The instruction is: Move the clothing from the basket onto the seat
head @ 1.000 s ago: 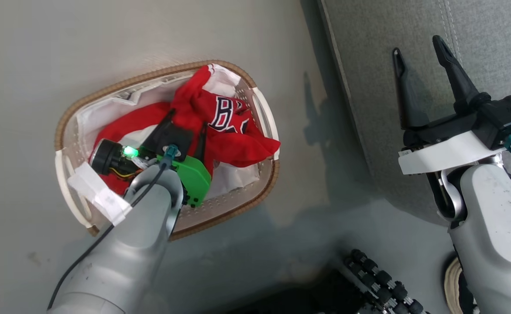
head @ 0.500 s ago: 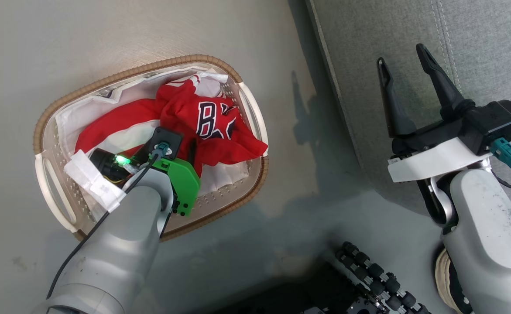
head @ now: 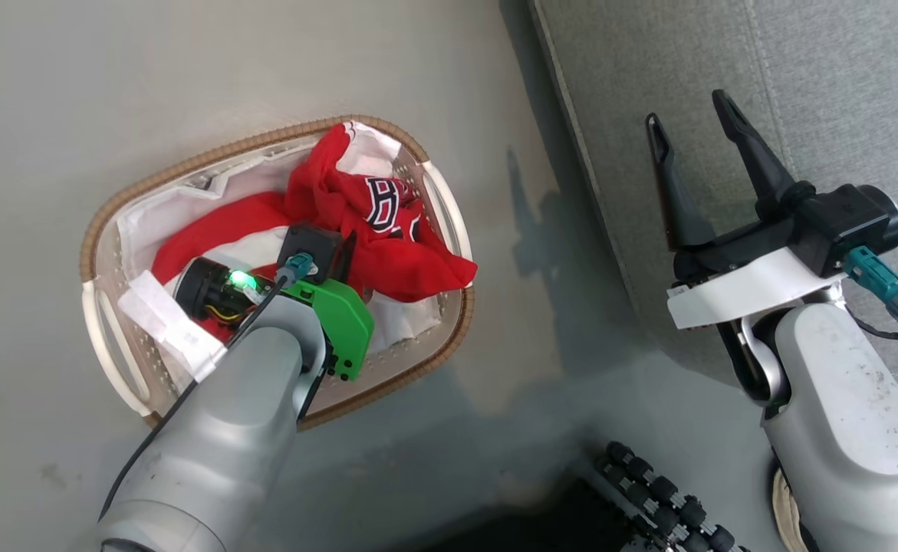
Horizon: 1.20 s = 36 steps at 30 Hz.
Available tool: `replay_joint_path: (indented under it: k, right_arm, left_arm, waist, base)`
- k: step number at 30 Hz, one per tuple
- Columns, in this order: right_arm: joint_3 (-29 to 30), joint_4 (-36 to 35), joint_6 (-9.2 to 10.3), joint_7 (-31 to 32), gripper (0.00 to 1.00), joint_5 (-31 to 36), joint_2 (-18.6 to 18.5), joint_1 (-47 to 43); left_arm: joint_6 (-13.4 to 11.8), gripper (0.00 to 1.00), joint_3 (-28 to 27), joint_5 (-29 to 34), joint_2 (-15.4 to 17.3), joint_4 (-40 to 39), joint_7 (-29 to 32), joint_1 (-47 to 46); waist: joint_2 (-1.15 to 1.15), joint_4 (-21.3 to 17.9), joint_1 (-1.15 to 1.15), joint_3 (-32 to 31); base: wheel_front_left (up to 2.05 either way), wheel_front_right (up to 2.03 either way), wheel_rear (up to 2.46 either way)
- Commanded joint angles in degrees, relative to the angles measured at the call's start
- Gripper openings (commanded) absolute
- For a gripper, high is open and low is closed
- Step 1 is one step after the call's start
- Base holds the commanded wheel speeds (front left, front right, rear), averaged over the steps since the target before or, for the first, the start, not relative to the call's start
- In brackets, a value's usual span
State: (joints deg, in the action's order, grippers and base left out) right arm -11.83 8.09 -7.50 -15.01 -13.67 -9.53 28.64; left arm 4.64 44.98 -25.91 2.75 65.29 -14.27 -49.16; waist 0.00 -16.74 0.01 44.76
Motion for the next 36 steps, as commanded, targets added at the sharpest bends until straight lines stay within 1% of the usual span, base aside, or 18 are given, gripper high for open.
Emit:
replay_joint_path:
  k: [1,3,5,7,11,15,18,21,27,31,36]
  right_arm:
    - [-0.17,0.49,0.02,-0.25,1.0,-0.22,0.05,-1.13]
    - [-0.38,0.8,0.01,-0.24,1.0,-0.13,0.24,-1.73]
    - [-0.41,1.23,0.02,-0.24,1.0,-0.22,0.39,-2.52]
    - [-0.11,1.56,0.02,-0.2,1.0,-0.53,0.49,-3.27]
    - [-0.66,2.39,0.01,-0.19,1.0,-0.53,0.78,-5.34]
    - [-2.04,3.17,0.02,-0.19,1.0,0.27,0.8,-7.93]
    - [-2.82,3.81,0.02,-0.19,1.0,0.74,0.55,-9.9]
    - [-3.46,4.5,0.02,-0.19,1.0,0.72,0.43,-12.08]
    - [-5.09,5.88,0.02,-0.19,1.0,0.97,0.62,-15.9]
    - [-5.87,6.48,0.02,-0.19,1.0,1.26,0.59,-18.54]
    - [-6.89,7.04,0.02,-0.19,1.0,1.37,0.56,-21.31]
  left_arm:
    - [-0.27,0.0,0.51,-0.63,0.33,-0.48,-0.61,1.38]
    - [-0.73,0.0,0.82,-1.06,0.33,-1.53,-0.99,2.14]
    - [-1.46,0.0,0.35,-0.82,0.24,-4.16,-1.03,2.89]
    - [-2.36,0.0,-0.98,-0.25,0.28,-7.01,-0.93,5.03]
    - [-3.16,0.0,-4.68,1.12,0.99,-12.53,-0.88,10.02]
    - [-3.38,0.0,-9.36,3.14,1.45,-18.38,-0.89,16.41]
    - [-3.22,0.0,-12.48,4.57,1.47,-22.81,-0.9,20.04]
    - [-2.54,0.0,-15.33,6.79,1.38,-27.38,-0.91,23.33]
    - [-1.16,0.0,-19.82,10.27,1.08,-34.66,-0.9,26.93]
    - [-0.75,0.0,-22.01,11.75,0.67,-38.97,-0.9,28.66]
    - [-0.13,0.0,-23.72,12.67,0.43,-43.12,-0.9,28.67]
  waist:
    - [0.0,0.62,-0.01,-3.18]
    - [0.0,1.2,-0.01,-5.48]
    - [0.0,1.87,-0.01,-7.78]
    - [0.0,2.66,-0.01,-10.47]
    - [0.0,4.07,-0.01,-16.25]
    - [0.0,5.48,-0.01,-22.43]
    - [0.0,6.72,-0.01,-26.45]
    - [0.0,8.21,-0.01,-30.11]
    - [0.0,10.23,-0.01,-35.95]
    - [0.0,10.93,-0.01,-39.63]
    - [0.0,11.66,-0.01,-42.5]
  base:
    - [0.0,0.0,0.0]
    - [0.0,0.0,0.0]
    - [0.0,0.0,0.0]
    - [0.0,0.0,0.0]
    - [0.0,0.0,0.0]
    - [0.0,0.0,0.0]
    - [0.0,0.0,0.0]
    - [0.0,0.0,0.0]
    - [0.0,0.0,0.0]
    - [0.0,0.0,0.0]
    - [0.0,0.0,0.0]
